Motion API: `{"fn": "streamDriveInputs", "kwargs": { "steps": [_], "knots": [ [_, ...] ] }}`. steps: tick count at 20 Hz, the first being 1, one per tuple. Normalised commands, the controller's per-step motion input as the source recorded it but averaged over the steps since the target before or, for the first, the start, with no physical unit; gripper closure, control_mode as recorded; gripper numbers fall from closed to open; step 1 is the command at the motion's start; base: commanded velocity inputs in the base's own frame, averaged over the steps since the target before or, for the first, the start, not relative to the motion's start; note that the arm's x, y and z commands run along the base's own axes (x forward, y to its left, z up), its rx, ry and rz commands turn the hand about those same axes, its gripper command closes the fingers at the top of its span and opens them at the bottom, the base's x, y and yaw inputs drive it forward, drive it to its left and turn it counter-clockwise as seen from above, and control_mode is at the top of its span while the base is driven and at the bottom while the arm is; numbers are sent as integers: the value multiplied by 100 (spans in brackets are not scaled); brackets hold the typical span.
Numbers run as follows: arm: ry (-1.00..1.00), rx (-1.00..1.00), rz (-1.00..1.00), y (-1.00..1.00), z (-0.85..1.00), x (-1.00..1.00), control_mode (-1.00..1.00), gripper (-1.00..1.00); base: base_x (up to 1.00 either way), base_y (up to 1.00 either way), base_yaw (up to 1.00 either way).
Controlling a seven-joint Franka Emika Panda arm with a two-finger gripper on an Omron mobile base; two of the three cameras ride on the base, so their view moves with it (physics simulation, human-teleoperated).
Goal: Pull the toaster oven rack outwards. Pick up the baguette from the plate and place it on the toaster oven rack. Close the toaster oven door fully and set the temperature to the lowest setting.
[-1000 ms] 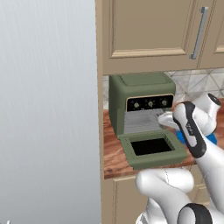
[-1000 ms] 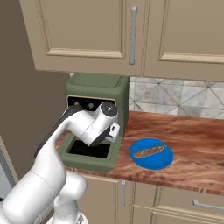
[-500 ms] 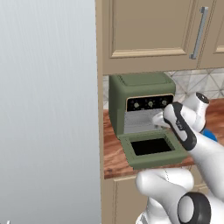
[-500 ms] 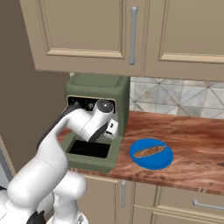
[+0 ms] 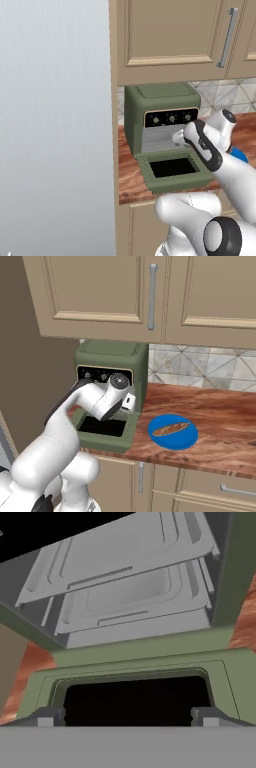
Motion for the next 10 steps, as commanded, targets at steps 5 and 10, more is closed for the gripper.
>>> {"fn": "streamDriveInputs", "kwargs": {
  "steps": [5, 10],
  "knots": [
    [-25, 0, 0, 0, -3, 0, -100, -100, 0, 0, 0],
    [-16, -5, 0, 2, -22, 7, -100, -100, 0, 0, 0]
  ]
}}
